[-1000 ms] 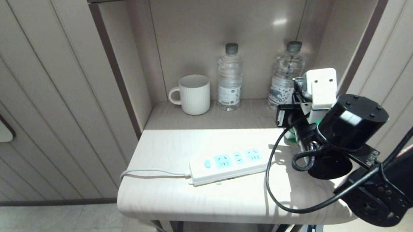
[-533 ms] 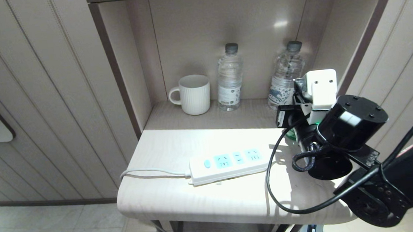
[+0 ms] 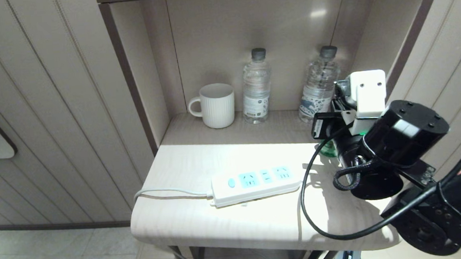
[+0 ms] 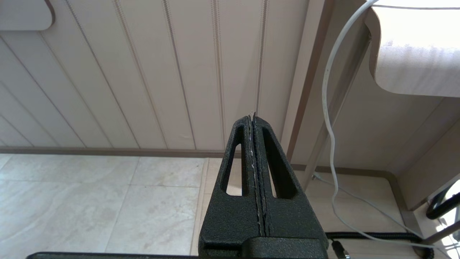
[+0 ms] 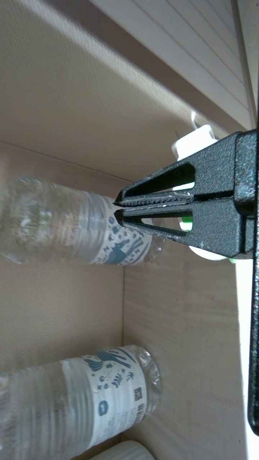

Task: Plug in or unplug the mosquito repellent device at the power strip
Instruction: Pick up the mosquito repellent liquid

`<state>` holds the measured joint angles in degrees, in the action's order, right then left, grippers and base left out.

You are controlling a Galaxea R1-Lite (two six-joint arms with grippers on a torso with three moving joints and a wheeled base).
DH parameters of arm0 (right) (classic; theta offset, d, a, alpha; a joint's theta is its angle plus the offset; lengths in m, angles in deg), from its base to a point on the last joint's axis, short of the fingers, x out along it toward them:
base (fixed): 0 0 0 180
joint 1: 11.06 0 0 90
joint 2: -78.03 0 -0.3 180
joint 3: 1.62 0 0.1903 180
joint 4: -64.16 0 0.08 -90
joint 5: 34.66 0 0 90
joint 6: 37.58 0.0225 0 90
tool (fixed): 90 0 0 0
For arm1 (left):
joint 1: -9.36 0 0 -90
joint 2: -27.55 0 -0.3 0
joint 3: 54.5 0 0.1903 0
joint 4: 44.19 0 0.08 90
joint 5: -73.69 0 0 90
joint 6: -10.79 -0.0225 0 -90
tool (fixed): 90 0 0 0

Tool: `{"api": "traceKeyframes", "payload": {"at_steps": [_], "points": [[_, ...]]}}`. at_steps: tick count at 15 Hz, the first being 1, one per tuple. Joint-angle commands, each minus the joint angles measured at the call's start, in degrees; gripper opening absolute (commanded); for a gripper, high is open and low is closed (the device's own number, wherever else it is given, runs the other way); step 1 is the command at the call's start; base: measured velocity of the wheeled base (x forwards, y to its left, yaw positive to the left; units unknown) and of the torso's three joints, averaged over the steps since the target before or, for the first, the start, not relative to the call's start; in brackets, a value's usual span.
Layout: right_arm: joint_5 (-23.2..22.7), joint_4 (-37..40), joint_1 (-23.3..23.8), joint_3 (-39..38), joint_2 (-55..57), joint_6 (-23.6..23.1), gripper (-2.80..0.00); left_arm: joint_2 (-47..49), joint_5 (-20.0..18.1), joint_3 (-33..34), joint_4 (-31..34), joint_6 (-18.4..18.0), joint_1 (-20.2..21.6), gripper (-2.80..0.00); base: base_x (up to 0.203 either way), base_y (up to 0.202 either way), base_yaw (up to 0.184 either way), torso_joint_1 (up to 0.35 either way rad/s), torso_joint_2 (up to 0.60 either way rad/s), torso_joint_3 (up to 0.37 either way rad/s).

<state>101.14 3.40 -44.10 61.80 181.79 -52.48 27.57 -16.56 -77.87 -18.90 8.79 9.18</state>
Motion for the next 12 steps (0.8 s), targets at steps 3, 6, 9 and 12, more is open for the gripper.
{"api": "traceKeyframes", "payload": {"at_steps": [3,6,9,12], "points": [[0.40,-0.46,-0.97,-0.20,-2.88,-1.13,-2.80,-0.02,-0.02,0.00,0.01,-0.02,0.01,-2.80,0.000,0.000,0.000,0.000,0.00,0.000],[0.62,0.48,-3.27,0.27,-4.89,-2.75,-2.80,-0.02,-0.02,0.00,0.01,-0.02,0.01,-2.80,0.000,0.000,0.000,0.000,0.00,0.000],[1.17,9.86,-6.72,1.50,-9.74,-2.96,0.00,-0.02,-0.02,0.00,0.01,-0.02,0.01,-2.80,0.000,0.000,0.000,0.000,0.00,0.000],[1.83,19.80,-9.33,3.42,-14.87,-2.94,0.00,-0.02,-0.02,0.00,0.01,-0.02,0.01,-2.80,0.000,0.000,0.000,0.000,0.00,0.000]]}}
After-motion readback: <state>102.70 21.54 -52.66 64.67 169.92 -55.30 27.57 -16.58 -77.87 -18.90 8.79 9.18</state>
